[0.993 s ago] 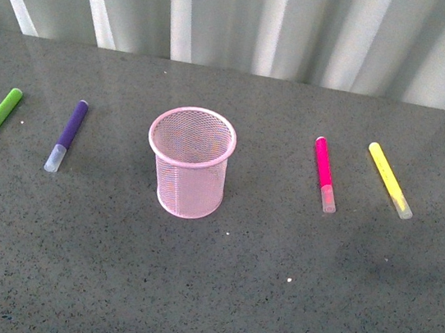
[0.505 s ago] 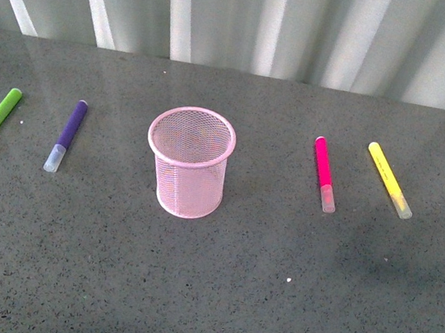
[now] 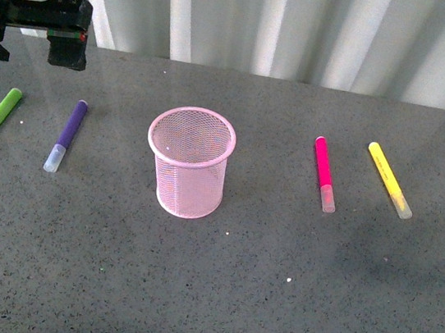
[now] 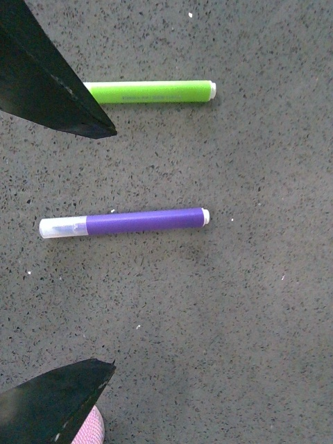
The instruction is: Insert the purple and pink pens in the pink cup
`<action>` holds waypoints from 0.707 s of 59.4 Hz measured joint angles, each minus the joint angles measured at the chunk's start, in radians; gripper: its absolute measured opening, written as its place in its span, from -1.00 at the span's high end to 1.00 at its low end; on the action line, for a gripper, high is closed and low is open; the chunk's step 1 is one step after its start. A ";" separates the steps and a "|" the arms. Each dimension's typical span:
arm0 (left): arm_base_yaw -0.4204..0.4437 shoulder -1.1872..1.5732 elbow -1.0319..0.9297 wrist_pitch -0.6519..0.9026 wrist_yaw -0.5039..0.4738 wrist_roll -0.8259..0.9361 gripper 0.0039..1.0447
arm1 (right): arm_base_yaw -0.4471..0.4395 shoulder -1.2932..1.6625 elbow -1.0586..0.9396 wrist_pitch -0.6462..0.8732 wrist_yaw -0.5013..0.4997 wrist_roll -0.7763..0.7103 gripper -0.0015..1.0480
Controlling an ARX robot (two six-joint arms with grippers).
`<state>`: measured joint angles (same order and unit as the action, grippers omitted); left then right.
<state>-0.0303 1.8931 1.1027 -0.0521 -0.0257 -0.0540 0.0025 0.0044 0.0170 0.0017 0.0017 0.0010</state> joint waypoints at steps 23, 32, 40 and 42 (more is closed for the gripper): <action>-0.019 0.109 0.035 0.023 -0.025 0.023 -0.88 | 0.000 0.000 0.000 0.000 0.000 0.000 -0.87; -0.026 0.156 0.058 0.041 -0.015 0.036 -0.88 | 0.000 0.000 0.000 0.000 0.000 0.000 -0.87; -0.031 0.207 0.092 0.052 -0.027 0.059 -0.88 | 0.000 0.000 0.000 0.000 0.000 0.000 -0.87; -0.032 0.219 0.101 0.052 -0.029 0.061 -0.88 | 0.000 0.000 0.000 0.000 0.000 0.000 -0.87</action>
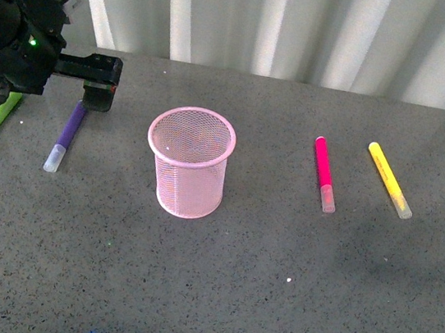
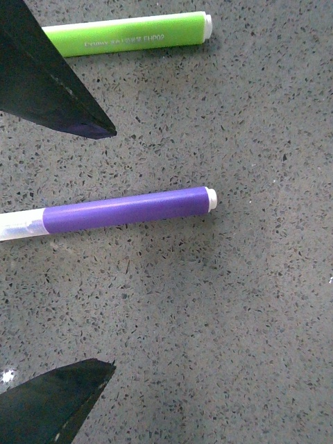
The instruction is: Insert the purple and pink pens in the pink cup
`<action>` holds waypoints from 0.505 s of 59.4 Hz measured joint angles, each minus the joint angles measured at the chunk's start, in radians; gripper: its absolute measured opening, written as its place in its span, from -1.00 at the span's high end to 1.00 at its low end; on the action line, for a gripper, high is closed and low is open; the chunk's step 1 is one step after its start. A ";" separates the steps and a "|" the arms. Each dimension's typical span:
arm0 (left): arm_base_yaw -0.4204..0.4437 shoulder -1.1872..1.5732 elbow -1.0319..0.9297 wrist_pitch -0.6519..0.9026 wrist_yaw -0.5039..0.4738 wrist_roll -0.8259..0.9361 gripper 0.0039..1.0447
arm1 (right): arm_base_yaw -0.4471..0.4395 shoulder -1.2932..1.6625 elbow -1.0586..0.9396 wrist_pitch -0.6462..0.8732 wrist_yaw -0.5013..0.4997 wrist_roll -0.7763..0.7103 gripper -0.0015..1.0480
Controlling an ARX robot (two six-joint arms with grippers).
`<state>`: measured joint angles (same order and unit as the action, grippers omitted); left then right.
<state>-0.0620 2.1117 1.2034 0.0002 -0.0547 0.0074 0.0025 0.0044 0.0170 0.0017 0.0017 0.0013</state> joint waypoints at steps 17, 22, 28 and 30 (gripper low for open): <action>0.008 0.082 0.079 -0.008 -0.014 0.024 -0.88 | 0.000 0.000 0.000 0.000 0.000 0.000 -0.87; 0.014 0.102 0.099 -0.012 -0.013 0.031 -0.88 | 0.000 0.000 0.000 0.000 0.000 0.000 -0.87; 0.018 0.131 0.120 -0.015 -0.014 0.037 -0.88 | 0.000 0.000 0.000 0.000 0.000 0.000 -0.87; 0.019 0.143 0.127 -0.015 -0.017 0.039 -0.88 | 0.000 0.000 0.000 0.000 0.000 0.000 -0.87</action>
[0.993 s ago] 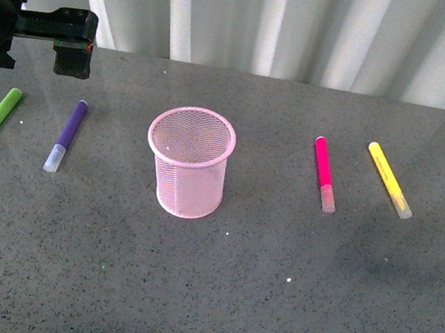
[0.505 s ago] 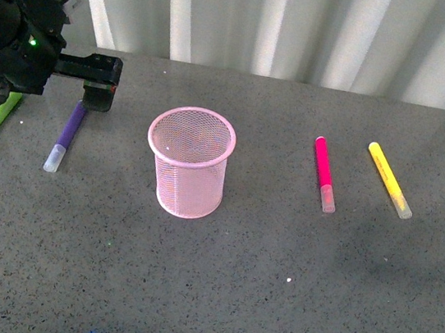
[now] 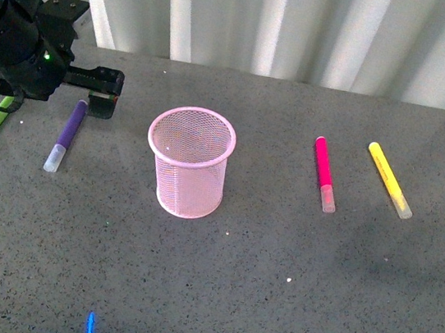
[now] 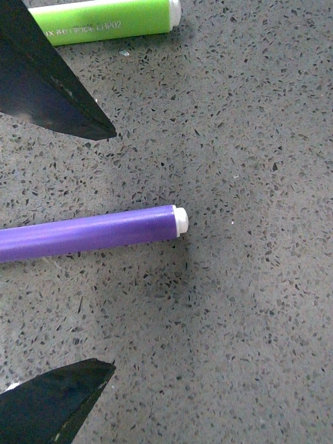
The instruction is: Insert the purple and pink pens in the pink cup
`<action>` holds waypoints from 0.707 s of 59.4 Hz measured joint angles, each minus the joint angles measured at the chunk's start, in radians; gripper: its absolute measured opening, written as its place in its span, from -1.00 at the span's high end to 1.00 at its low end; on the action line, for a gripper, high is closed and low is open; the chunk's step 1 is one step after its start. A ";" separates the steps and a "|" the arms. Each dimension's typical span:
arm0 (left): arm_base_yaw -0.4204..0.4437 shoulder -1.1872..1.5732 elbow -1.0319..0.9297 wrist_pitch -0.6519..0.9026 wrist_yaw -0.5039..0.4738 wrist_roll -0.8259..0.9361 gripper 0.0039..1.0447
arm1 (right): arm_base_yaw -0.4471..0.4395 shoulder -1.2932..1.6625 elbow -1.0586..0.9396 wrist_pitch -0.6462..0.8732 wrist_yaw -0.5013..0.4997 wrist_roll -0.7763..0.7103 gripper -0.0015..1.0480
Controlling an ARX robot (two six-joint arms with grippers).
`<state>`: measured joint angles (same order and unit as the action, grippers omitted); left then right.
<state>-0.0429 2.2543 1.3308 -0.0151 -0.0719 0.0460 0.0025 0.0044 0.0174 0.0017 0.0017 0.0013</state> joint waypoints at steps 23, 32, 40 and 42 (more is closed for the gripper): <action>0.002 0.074 0.043 -0.005 -0.012 0.005 -0.88 | 0.000 0.000 0.000 0.000 0.000 0.000 -0.87; 0.001 0.080 0.051 -0.013 -0.014 0.002 -0.88 | 0.000 0.000 0.000 0.000 0.000 0.000 -0.87; 0.000 0.083 0.055 -0.013 -0.016 -0.003 -0.88 | 0.000 0.000 0.000 0.000 0.000 0.000 -0.87; 0.000 0.084 0.055 -0.013 -0.016 -0.004 -0.88 | 0.000 0.000 0.000 0.000 0.000 0.000 -0.87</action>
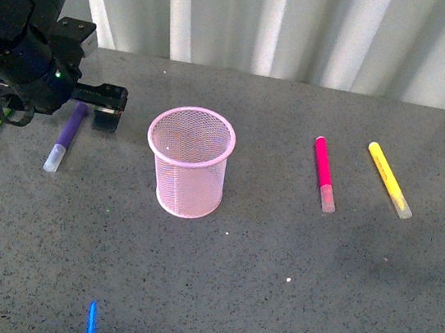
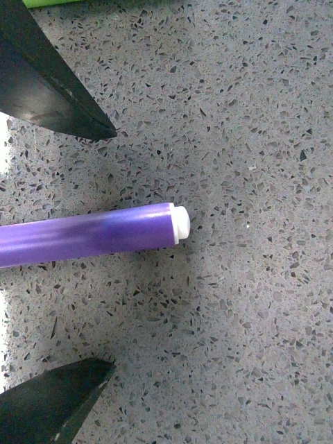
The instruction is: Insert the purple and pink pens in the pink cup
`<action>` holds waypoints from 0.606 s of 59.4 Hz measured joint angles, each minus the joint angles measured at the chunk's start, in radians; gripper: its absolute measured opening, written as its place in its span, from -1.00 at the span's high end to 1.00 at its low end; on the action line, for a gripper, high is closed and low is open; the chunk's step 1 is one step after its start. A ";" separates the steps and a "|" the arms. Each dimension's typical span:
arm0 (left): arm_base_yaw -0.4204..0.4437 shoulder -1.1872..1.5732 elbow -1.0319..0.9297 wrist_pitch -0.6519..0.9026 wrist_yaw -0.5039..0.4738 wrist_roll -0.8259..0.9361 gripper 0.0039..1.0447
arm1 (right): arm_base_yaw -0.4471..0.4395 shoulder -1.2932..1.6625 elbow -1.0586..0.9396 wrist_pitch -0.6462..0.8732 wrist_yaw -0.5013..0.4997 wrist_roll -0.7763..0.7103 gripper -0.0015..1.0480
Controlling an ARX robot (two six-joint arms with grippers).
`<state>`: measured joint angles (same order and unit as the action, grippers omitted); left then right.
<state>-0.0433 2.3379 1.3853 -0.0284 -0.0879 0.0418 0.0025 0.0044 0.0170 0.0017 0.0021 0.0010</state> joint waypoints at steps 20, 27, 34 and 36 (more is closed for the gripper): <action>-0.026 -0.005 -0.012 -0.042 -0.016 -0.095 0.15 | 0.000 0.000 0.000 0.000 0.000 0.000 -0.87; -0.034 -0.015 -0.028 -0.032 -0.017 -0.122 0.63 | 0.000 0.000 0.000 0.000 0.000 0.000 -0.87; -0.034 -0.031 -0.067 0.037 -0.038 -0.119 0.76 | 0.000 0.000 0.000 0.000 0.000 0.000 -0.87; -0.035 -0.038 -0.090 0.081 -0.072 -0.106 0.76 | 0.000 0.000 0.000 0.000 0.000 0.000 -0.87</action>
<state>-0.0784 2.2997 1.2957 0.0525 -0.1596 -0.0647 0.0025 0.0044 0.0170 0.0017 0.0021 0.0013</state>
